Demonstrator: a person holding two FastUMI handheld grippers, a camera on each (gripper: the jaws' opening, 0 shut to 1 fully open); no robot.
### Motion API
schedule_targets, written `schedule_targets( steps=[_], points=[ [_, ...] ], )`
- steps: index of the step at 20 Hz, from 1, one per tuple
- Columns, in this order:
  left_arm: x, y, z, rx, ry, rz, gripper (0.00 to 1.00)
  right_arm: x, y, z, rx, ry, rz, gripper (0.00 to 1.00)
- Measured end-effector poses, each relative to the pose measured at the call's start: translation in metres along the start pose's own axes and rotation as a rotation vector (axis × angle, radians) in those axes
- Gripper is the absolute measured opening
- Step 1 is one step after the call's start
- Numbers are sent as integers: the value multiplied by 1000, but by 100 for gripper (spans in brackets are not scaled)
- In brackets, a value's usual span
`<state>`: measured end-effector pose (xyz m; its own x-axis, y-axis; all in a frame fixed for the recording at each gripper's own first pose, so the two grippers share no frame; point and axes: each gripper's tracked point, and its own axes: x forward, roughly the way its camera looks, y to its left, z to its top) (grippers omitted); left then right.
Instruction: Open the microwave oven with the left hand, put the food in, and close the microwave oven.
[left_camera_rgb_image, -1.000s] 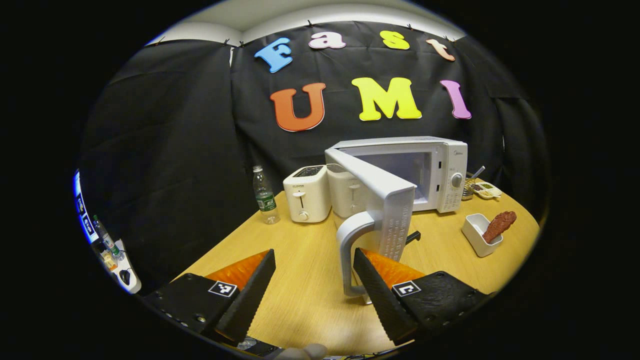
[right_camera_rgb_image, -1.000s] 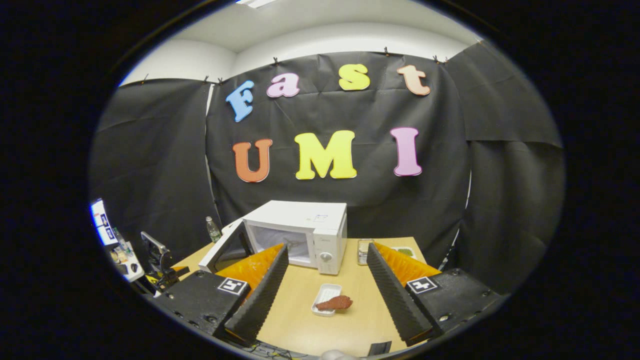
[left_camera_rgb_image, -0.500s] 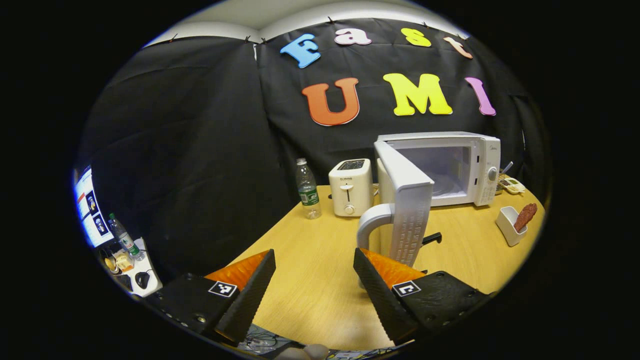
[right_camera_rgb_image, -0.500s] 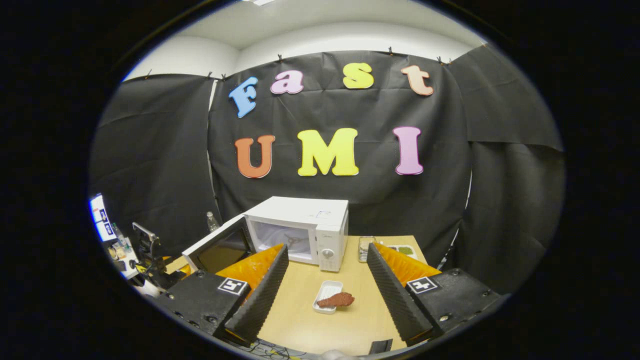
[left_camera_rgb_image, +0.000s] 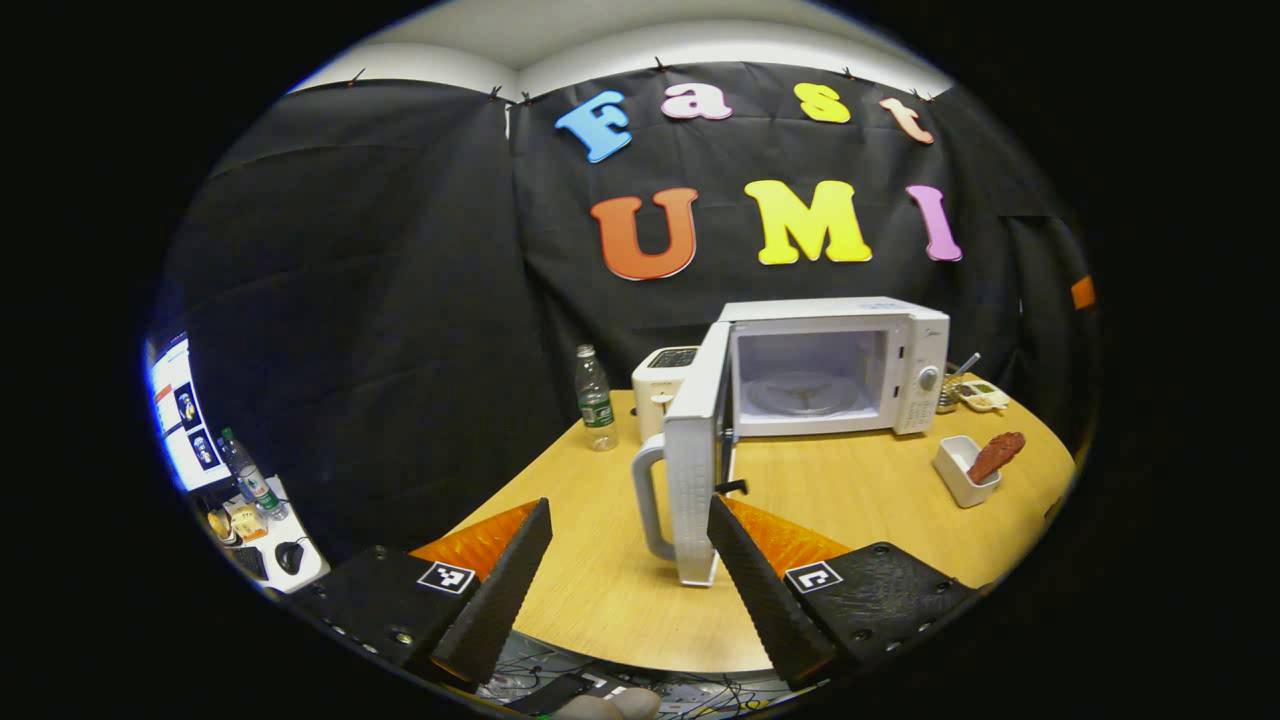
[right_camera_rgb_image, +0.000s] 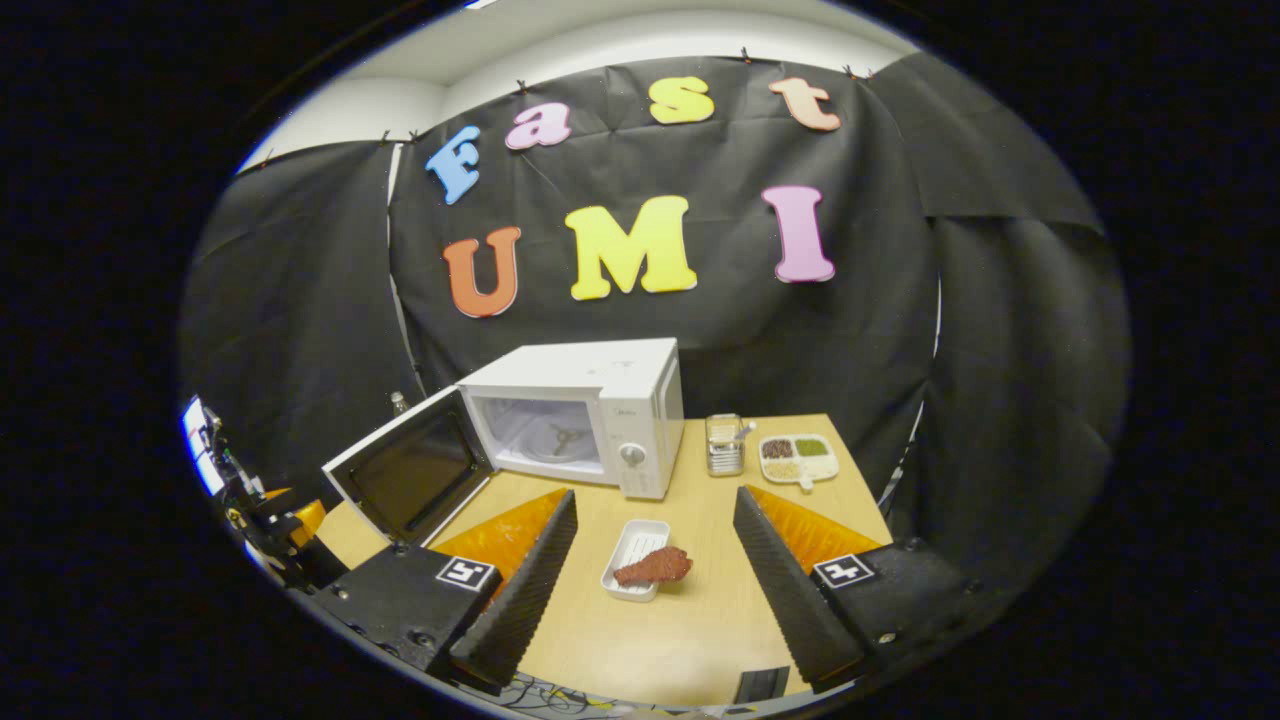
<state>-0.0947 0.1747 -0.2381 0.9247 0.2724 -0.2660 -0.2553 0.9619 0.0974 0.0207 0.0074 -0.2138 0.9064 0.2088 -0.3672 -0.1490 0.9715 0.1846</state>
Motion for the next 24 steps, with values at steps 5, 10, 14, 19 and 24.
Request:
schedule_targets(
  steps=[5, 10, 14, 19, 24],
  points=[
    [-18, -74, 50, -31, -62, -134, 96, 65, -26, -87, 181, 214, 76, 87],
    [-21, -126, 79, -25, -60, -169, 96, 134, -30, -128, 428, 417, 211, 83],
    [-9, -146, 94, -13, -44, -122, 96, 161, -23, -138, 486, 561, 341, 72],
    [2, -166, 103, -45, -24, -49, 97, 171, -17, -145, 517, 688, 438, 35],
    [9, -178, 95, -57, 1, -45, 96, 172, -20, -146, 546, 744, 440, 16]
  ],
)
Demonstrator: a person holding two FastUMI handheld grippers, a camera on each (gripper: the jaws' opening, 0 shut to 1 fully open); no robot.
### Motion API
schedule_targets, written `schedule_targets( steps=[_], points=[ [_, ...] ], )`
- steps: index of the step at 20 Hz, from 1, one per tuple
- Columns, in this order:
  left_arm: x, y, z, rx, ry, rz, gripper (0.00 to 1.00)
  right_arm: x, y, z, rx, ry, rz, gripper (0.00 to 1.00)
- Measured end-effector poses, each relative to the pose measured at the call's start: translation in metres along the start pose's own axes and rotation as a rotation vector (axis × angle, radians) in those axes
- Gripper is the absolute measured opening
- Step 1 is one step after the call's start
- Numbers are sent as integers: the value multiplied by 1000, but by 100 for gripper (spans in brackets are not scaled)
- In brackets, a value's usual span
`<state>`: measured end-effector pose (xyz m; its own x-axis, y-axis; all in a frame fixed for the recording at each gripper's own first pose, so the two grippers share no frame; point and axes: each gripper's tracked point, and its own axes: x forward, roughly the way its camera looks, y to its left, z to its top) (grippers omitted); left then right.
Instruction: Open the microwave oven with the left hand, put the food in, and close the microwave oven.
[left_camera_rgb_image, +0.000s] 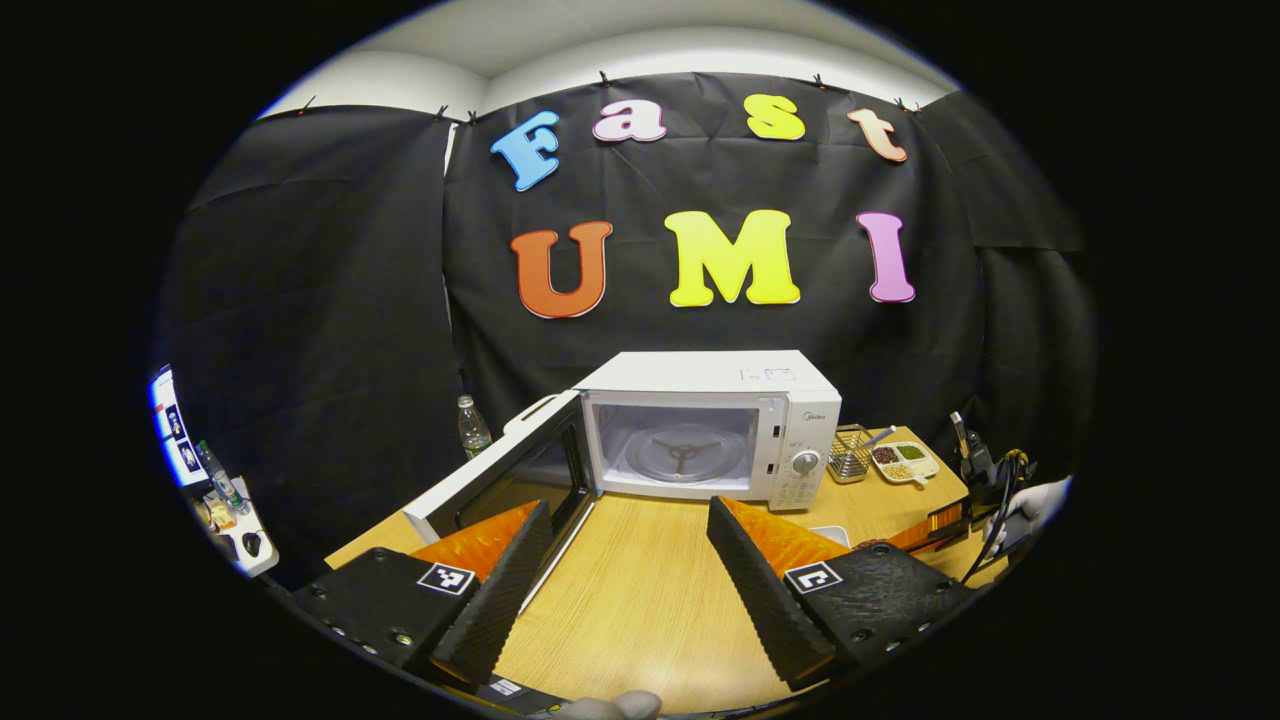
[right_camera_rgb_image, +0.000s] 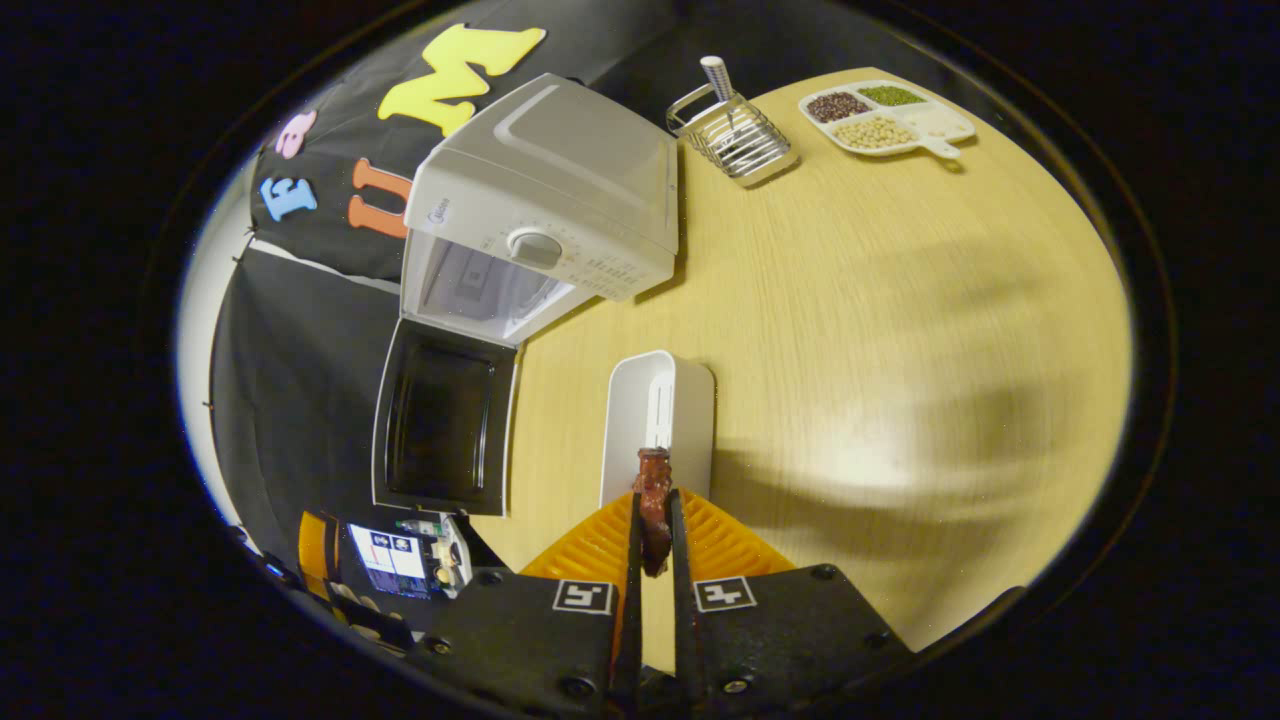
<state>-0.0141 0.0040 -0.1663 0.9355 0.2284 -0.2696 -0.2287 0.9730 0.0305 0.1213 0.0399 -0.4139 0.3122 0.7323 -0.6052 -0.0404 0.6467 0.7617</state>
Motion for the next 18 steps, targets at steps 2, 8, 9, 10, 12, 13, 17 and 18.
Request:
schedule_targets(
  steps=[2, 8, 9, 10, 12, 13, 17, 18],
  points=[
    [4, 2, -6, 0, 10, -8, 96, -1, 3, -1, -31, 3, -6, 14],
    [14, 28, -1, 23, -6, -70, 96, -34, 55, 12, -32, -125, 5, 2],
    [16, 33, 0, 26, -11, -85, 96, -38, 69, 13, -40, -153, 5, 2],
    [16, 37, 1, 26, -15, -104, 96, -39, 83, 15, -44, -184, 14, 1],
    [18, 47, 2, 28, -19, -139, 96, -32, 121, 20, -16, -258, 58, 9],
    [16, 52, 2, 34, -20, -156, 96, -26, 137, 23, -3, -309, 72, 8],
    [15, 70, 3, 77, -32, -222, 96, 25, 191, 49, 22, -524, 117, 0],
    [17, 74, 1, 86, -28, -235, 96, 44, 199, 56, 23, -561, 115, 0]
  ],
)
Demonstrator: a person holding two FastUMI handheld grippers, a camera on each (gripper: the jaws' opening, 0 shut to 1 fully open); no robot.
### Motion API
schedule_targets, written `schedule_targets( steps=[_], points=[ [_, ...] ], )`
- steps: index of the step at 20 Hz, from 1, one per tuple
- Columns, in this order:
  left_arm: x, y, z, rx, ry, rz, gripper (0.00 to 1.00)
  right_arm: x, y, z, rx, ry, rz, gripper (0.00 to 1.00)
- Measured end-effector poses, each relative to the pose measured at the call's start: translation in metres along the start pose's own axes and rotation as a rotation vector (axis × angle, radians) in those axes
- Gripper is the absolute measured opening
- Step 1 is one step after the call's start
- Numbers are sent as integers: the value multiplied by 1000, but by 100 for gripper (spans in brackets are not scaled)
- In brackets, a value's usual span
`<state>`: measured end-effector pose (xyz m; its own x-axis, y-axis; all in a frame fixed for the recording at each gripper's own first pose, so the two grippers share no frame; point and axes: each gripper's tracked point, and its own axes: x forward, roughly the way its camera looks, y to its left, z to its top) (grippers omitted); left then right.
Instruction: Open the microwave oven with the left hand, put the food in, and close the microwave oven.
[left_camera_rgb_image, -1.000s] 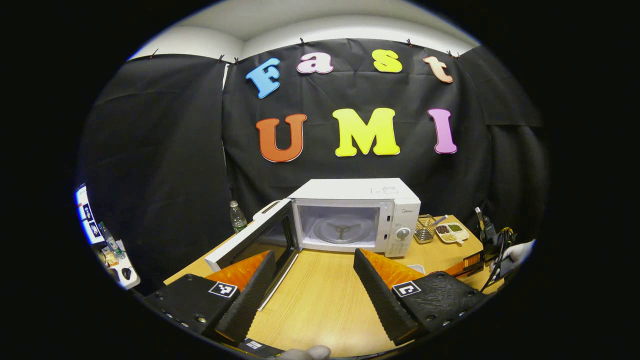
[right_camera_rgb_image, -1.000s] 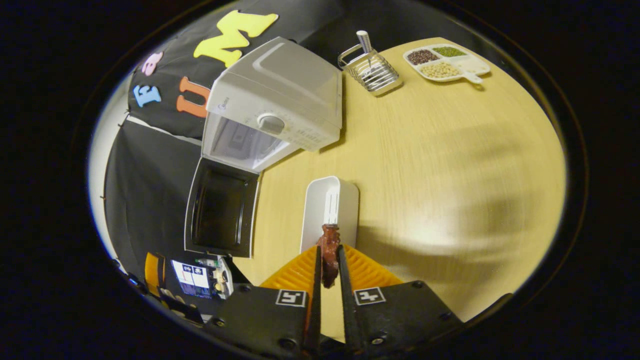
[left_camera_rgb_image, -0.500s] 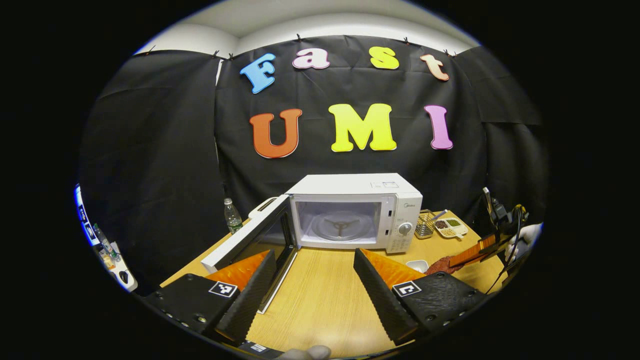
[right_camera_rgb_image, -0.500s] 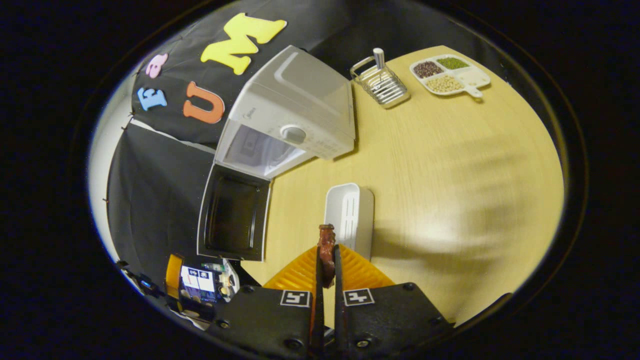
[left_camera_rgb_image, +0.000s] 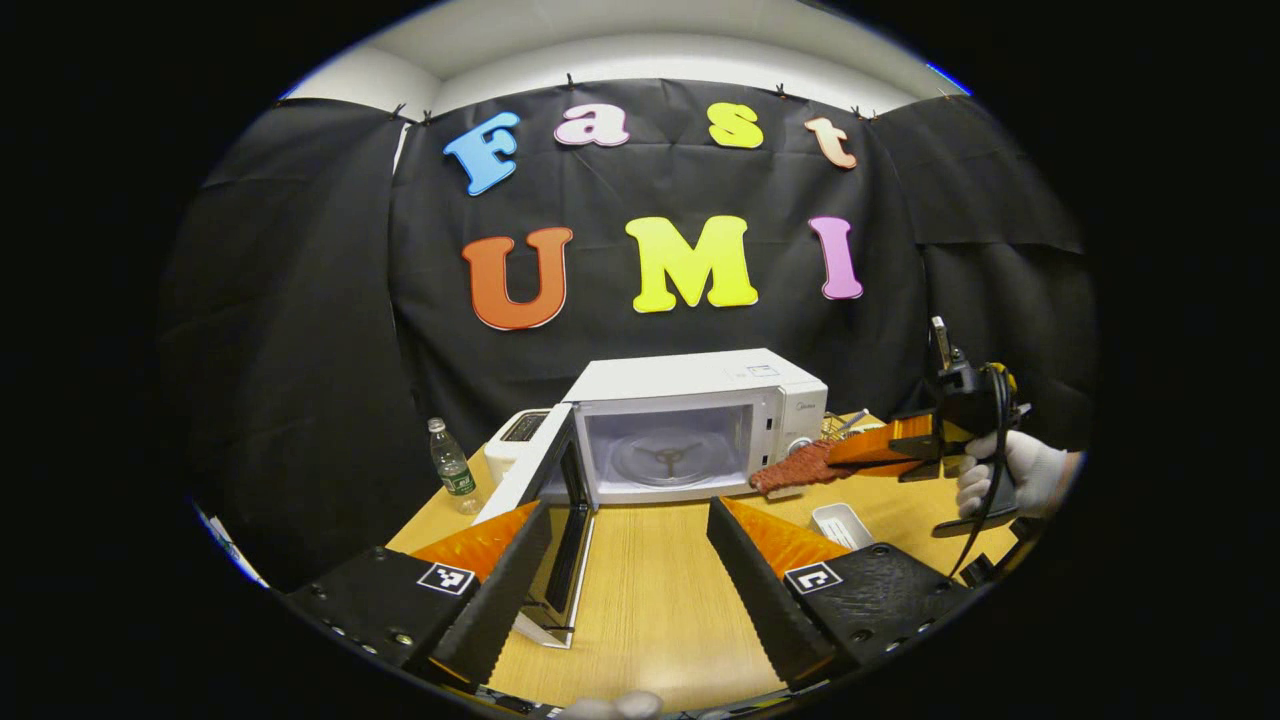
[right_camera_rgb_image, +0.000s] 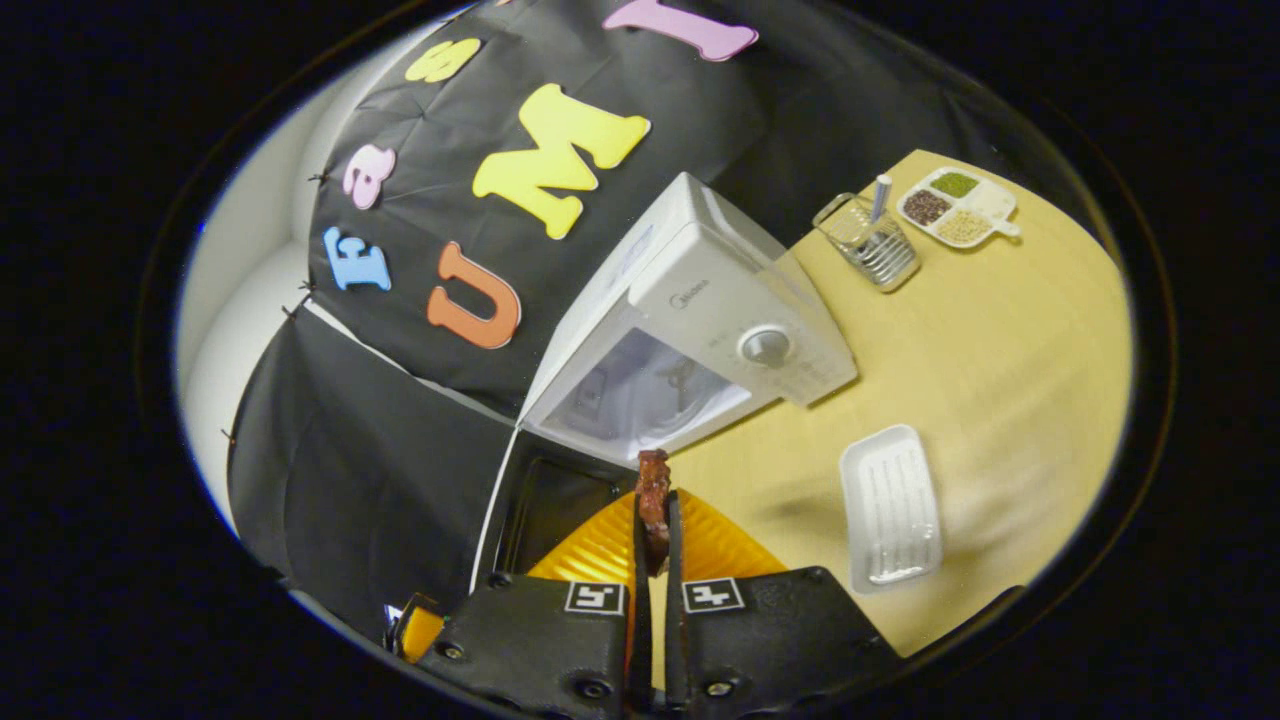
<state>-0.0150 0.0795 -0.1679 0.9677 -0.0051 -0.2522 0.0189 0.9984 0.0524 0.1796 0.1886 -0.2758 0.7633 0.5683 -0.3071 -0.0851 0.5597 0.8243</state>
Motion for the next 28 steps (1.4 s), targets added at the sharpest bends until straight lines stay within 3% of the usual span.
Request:
schedule_targets(
  steps=[1, 3, 4, 5, 6, 9, 14, 16, 19, 23, 24, 25, 26, 27, 28],
  points=[
    [0, 3, -1, 2, 2, -13, 96, 19, 6, -2, 16, -52, 0, 8],
    [-4, 13, -3, 6, 5, -22, 96, 58, 19, -3, 70, -173, -20, 8],
    [-7, 18, -4, 9, 1, -20, 96, 75, 23, -5, 95, -220, -36, 0],
    [-7, 23, -5, 10, 0, -19, 96, 95, 29, -10, 114, -247, -46, 0],
    [-7, 26, -7, 7, -2, -19, 96, 112, 32, -12, 157, -292, -58, 8],
    [-7, 35, -15, 16, 2, -28, 97, 161, 36, -27, 289, -363, -55, 8],
    [-11, 52, -30, 25, 15, -13, 96, 227, 14, -19, 427, -476, -137, 8],
    [-12, 57, -35, 21, 24, -7, 97, 247, 19, -14, 406, -507, -132, 8],
    [-15, 66, -38, 26, 17, 21, 96, 262, 1, -2, 385, -584, -189, 8],
    [-16, 67, -42, 14, 17, 35, 97, 283, -18, 6, 400, -596, -222, 9],
    [-15, 67, -43, 11, 19, 39, 96, 287, -17, 5, 371, -595, -218, 0],
    [-14, 68, -44, 9, 25, 45, 96, 290, -18, 6, 328, -592, -228, 10],
    [-13, 67, -44, 5, 29, 49, 97, 293, -20, 7, 289, -584, -239, 2],
    [-12, 67, -43, 3, 29, 49, 97, 294, -21, 6, 252, -572, -254, 5],
    [-12, 66, -43, 2, 28, 55, 97, 292, -27, 6, 225, -568, -284, 16]
  ],
)
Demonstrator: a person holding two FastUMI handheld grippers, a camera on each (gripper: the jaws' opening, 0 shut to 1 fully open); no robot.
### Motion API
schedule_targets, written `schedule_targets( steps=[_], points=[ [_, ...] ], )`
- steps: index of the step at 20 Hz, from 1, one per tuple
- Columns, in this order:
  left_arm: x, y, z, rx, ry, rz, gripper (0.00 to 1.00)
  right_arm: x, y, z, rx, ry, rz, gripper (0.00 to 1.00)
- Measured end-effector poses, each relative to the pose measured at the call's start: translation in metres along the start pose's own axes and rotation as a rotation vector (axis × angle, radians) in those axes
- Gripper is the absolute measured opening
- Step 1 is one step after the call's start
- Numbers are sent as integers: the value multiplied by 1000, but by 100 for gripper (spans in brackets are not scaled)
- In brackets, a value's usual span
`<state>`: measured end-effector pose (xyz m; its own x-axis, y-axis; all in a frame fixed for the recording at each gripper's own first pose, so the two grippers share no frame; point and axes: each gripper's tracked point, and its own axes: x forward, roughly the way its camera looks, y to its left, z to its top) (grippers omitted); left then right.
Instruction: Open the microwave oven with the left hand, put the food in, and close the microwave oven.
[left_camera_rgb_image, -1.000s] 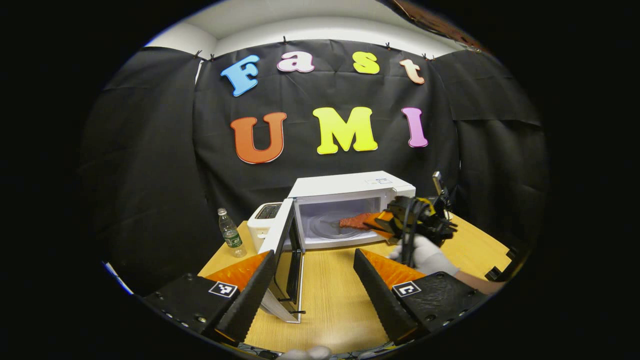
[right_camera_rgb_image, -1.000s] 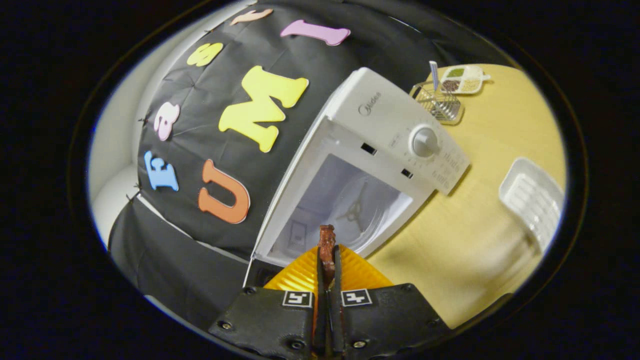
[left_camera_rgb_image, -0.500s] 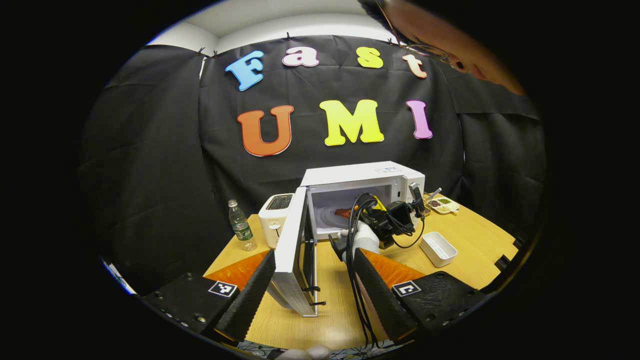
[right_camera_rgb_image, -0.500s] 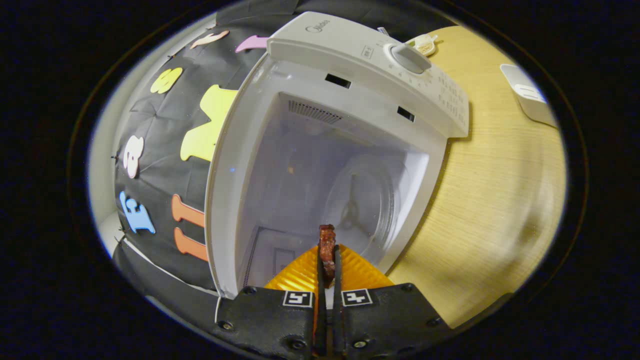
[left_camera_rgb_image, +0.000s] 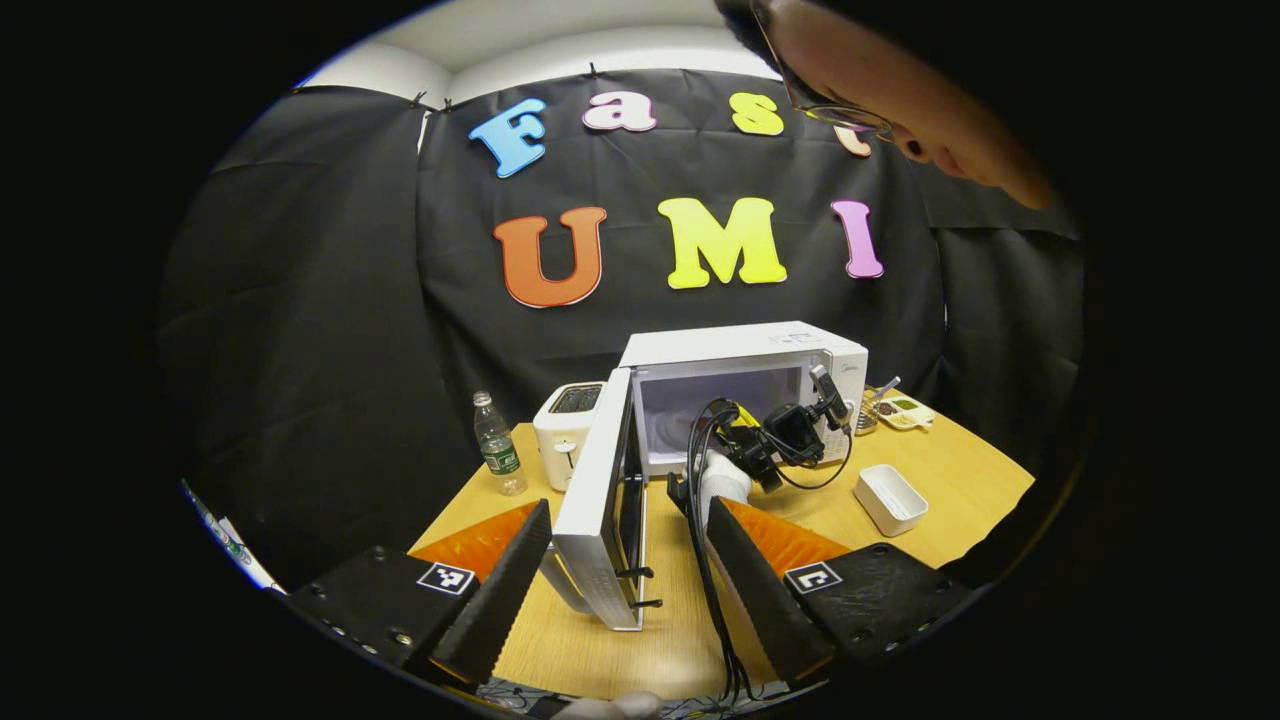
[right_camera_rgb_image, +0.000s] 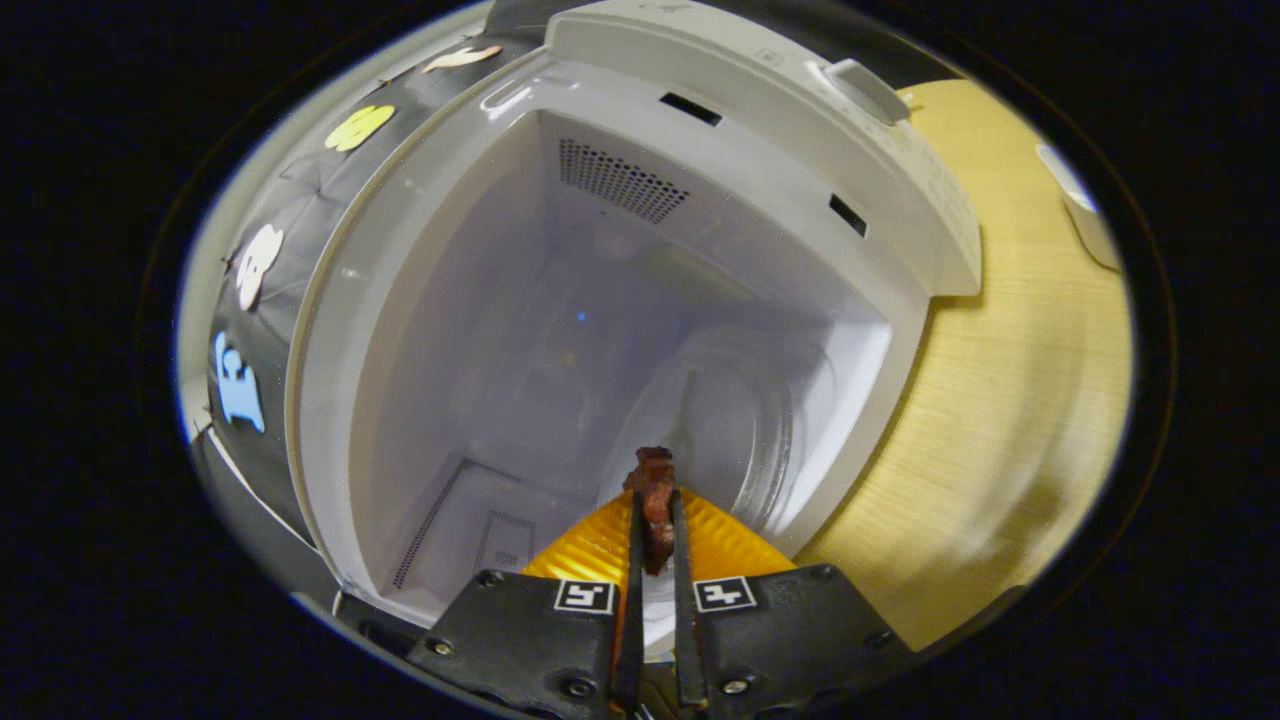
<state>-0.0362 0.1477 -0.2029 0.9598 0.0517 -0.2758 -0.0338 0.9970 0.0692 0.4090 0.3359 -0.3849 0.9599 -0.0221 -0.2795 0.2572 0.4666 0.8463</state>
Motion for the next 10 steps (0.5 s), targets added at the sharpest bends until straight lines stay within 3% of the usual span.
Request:
schedule_targets(
  steps=[1, 5, 10],
  points=[
    [2, -3, 1, 1, 0, -2, 97, 0, -3, 1, -20, -6, -7, 11],
    [3, -7, 3, 16, -5, -5, 97, -2, -4, -1, -230, -13, -22, 17],
    [5, -8, 7, 16, -16, 15, 97, -4, 0, 3, -356, -14, -18, 45]
  ],
)
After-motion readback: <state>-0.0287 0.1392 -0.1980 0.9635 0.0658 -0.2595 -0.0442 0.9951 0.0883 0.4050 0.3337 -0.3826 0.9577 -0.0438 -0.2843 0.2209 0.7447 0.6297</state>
